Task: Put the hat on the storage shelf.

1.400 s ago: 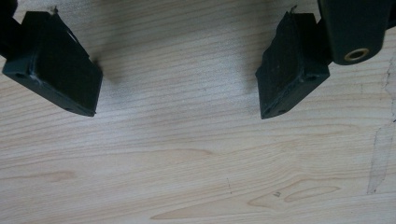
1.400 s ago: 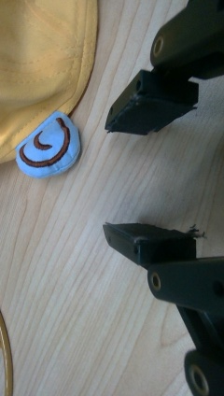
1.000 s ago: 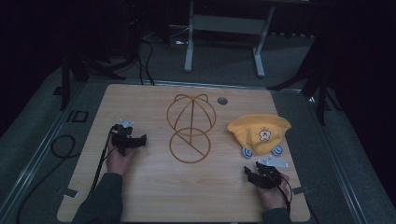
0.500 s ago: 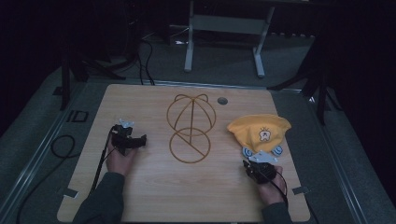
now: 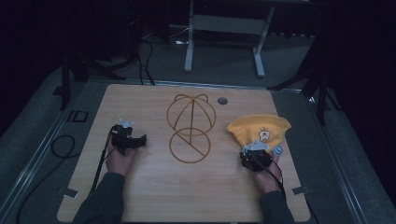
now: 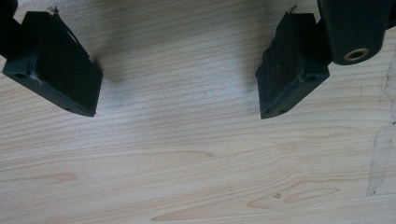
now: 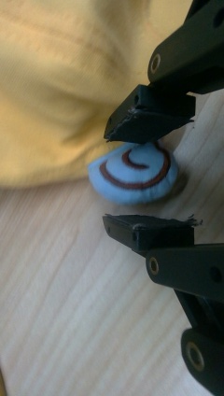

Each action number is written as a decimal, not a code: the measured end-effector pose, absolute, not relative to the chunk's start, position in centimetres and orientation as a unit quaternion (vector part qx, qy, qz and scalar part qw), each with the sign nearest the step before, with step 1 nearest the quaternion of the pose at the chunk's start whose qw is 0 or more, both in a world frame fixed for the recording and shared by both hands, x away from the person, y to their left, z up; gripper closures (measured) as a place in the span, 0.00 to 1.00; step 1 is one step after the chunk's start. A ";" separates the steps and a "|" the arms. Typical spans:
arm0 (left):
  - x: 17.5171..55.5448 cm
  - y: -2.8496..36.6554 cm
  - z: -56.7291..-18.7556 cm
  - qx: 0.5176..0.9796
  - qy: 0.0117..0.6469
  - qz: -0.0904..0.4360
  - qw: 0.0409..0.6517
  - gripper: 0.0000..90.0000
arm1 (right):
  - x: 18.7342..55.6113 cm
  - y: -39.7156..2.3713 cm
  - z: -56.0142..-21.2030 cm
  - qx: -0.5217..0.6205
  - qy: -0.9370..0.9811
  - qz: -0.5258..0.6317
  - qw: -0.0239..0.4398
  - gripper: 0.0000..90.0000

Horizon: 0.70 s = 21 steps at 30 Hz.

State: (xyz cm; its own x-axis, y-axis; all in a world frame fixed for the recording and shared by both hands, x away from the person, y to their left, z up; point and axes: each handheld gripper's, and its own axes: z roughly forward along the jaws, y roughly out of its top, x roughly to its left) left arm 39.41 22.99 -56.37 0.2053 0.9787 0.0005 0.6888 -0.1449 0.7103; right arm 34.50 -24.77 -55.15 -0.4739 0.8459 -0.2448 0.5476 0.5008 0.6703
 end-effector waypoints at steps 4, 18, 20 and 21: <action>39.4 23.0 -56.4 0.717 0.582 0.243 0.299 0.16 | 35.1 -25.5 -55.1 0.460 0.804 0.272 0.262 0.71; 39.4 23.0 -56.4 0.716 0.582 0.243 0.299 0.16 | 34.5 -24.8 -53.5 0.368 0.863 0.258 0.230 0.92; 39.4 23.0 -56.4 0.717 0.582 0.243 0.299 0.16 | 34.3 -24.8 -52.9 0.353 0.868 0.267 0.226 0.92; 39.4 23.0 -56.4 0.717 0.582 0.243 0.299 0.16 | 34.2 -24.8 -52.7 0.350 0.869 0.269 0.225 0.92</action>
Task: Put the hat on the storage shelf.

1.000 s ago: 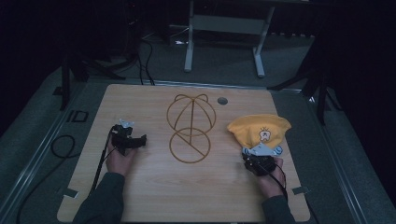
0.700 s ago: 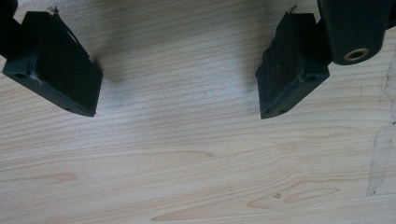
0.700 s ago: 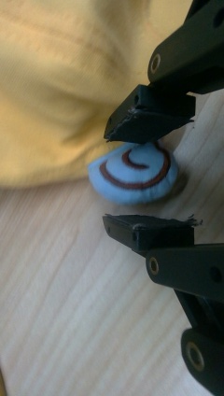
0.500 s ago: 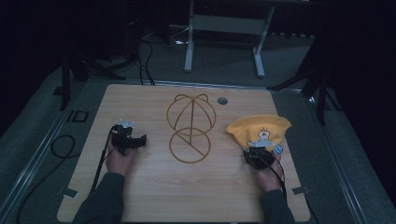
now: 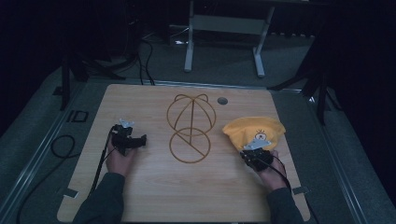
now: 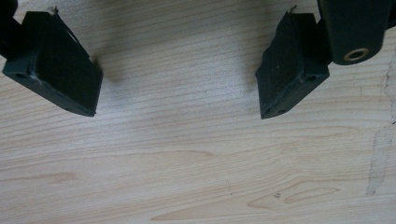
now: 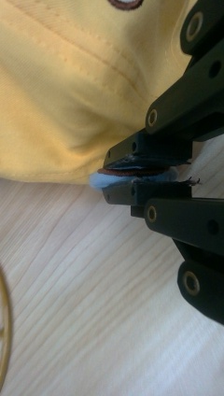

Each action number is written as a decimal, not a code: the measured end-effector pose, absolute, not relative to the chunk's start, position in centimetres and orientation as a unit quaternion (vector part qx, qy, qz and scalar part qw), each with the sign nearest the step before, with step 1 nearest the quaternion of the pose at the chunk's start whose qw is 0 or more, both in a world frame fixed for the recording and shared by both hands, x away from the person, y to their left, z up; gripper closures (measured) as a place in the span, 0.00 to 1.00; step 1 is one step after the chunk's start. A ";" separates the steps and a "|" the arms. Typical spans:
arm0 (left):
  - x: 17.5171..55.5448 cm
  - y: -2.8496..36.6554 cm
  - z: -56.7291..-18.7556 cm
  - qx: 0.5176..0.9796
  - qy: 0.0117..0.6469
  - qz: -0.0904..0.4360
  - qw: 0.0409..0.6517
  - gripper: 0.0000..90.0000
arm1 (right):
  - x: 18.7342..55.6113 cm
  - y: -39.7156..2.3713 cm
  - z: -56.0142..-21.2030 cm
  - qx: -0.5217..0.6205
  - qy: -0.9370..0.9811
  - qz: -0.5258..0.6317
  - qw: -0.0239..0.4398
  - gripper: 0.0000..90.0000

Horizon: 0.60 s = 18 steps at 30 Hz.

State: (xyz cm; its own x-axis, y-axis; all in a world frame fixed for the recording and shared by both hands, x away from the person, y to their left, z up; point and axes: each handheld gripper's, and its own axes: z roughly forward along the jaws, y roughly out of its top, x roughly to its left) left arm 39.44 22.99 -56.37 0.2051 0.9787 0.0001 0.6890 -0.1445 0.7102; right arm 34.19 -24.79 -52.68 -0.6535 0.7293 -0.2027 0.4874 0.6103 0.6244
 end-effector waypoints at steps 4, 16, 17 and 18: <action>39.4 23.0 -56.4 0.716 0.582 0.243 0.299 0.16 | 33.9 -25.1 -51.1 0.325 0.875 0.283 0.221 0.92; 39.4 23.0 -56.4 0.716 0.582 0.242 0.299 0.16 | 33.8 -26.6 -46.1 0.282 0.886 0.277 0.242 0.91; 39.4 23.0 -56.4 0.716 0.582 0.242 0.299 0.16 | 33.9 -26.8 -45.7 0.279 0.887 0.275 0.244 0.91; 39.4 23.0 -56.4 0.716 0.582 0.242 0.299 0.16 | 33.9 -26.9 -45.3 0.278 0.888 0.273 0.245 0.91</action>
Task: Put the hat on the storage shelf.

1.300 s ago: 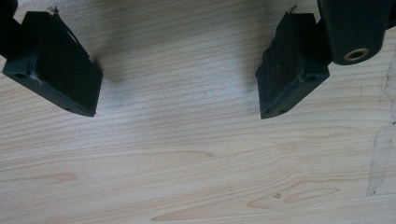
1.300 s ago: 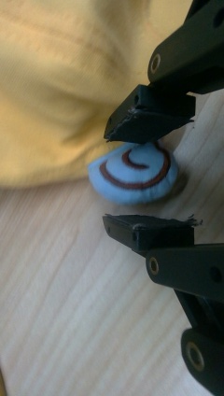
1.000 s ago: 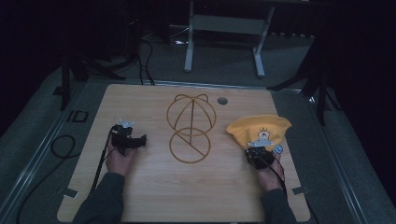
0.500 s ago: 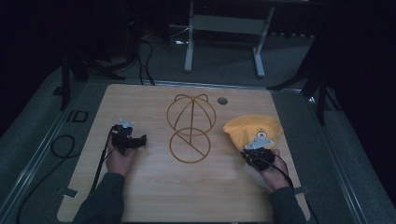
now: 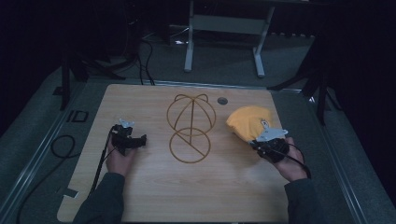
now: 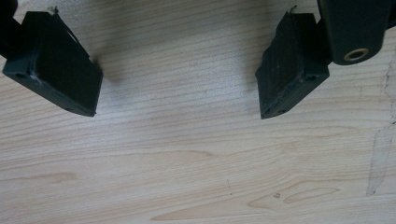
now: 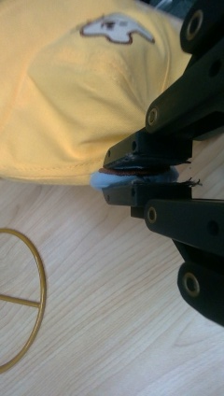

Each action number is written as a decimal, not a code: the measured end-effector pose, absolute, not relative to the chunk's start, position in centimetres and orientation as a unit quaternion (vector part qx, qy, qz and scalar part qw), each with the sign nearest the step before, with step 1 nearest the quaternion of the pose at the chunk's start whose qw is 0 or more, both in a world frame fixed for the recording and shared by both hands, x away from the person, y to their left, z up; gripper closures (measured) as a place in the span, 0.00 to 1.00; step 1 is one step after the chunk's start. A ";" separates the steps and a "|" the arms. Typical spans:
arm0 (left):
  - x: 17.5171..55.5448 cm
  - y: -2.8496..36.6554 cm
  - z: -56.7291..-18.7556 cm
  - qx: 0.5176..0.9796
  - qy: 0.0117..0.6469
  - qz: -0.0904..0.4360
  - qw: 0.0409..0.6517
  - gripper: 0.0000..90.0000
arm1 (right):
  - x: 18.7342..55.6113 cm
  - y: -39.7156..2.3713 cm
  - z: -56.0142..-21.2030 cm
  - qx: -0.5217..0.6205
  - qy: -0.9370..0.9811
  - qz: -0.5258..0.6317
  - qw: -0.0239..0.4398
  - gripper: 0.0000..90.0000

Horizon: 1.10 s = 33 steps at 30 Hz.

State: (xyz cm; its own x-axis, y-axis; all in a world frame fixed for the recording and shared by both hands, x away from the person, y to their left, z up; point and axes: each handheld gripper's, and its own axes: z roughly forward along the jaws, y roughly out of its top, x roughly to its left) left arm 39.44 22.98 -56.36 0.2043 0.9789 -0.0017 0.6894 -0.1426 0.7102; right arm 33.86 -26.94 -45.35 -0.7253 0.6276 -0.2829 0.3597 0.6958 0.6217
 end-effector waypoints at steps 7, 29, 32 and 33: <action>39.4 23.0 -56.4 0.716 0.582 0.242 0.299 0.16 | 34.0 -28.5 -42.1 0.273 0.886 0.259 0.270 0.90; 39.4 23.0 -56.4 0.716 0.582 0.242 0.299 0.16 | 36.0 -24.1 -38.1 0.215 0.895 0.279 0.275 0.84; 39.4 23.0 -56.4 0.716 0.583 0.242 0.299 0.16 | 36.3 -23.0 -38.3 0.207 0.897 0.280 0.274 0.79; 39.4 23.0 -56.4 0.716 0.583 0.242 0.299 0.16 | 36.3 -22.7 -38.3 0.205 0.896 0.284 0.273 0.77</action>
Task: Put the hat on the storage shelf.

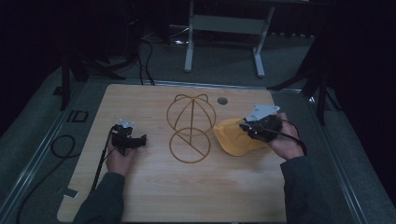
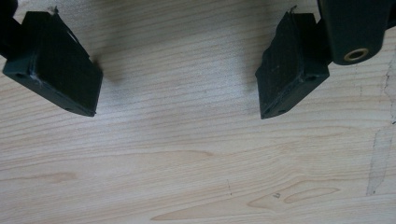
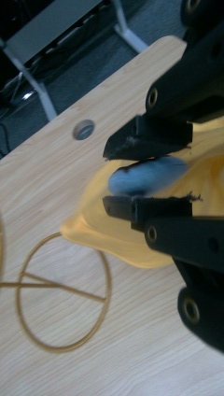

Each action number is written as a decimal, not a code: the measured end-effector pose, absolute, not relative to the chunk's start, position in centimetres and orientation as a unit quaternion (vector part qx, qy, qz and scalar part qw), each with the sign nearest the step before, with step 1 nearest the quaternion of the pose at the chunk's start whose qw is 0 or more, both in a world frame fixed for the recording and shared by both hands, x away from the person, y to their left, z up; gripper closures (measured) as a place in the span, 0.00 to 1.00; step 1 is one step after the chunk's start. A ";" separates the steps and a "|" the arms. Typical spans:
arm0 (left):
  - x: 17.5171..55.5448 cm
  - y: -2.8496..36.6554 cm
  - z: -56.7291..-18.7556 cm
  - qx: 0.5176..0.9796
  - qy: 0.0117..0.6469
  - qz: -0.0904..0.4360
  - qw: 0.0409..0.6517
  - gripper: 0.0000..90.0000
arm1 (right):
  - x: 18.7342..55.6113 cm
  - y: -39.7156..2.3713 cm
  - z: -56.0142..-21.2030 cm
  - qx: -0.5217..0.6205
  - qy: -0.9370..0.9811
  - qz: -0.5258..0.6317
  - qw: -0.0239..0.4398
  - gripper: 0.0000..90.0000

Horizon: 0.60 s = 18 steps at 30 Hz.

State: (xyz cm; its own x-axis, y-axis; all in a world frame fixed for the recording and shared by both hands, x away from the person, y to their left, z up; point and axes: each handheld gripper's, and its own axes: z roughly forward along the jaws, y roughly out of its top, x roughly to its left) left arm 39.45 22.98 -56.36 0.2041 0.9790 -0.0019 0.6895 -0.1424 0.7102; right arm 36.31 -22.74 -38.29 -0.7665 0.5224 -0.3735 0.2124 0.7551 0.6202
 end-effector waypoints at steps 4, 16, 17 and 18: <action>39.5 23.0 -56.4 0.716 0.583 0.242 0.299 0.16 | 36.5 -22.4 -37.8 0.205 0.891 0.305 0.267 0.74; 39.5 23.0 -56.3 0.716 0.583 0.241 0.298 0.16 | 38.3 -22.7 -37.9 0.216 0.906 0.263 0.250 0.62; 39.5 23.0 -56.3 0.716 0.583 0.241 0.298 0.16 | 38.6 -22.8 -37.9 0.220 0.908 0.255 0.248 0.61; 39.5 23.0 -56.3 0.716 0.583 0.241 0.298 0.16 | 39.2 -23.0 -37.9 0.226 0.911 0.245 0.243 0.60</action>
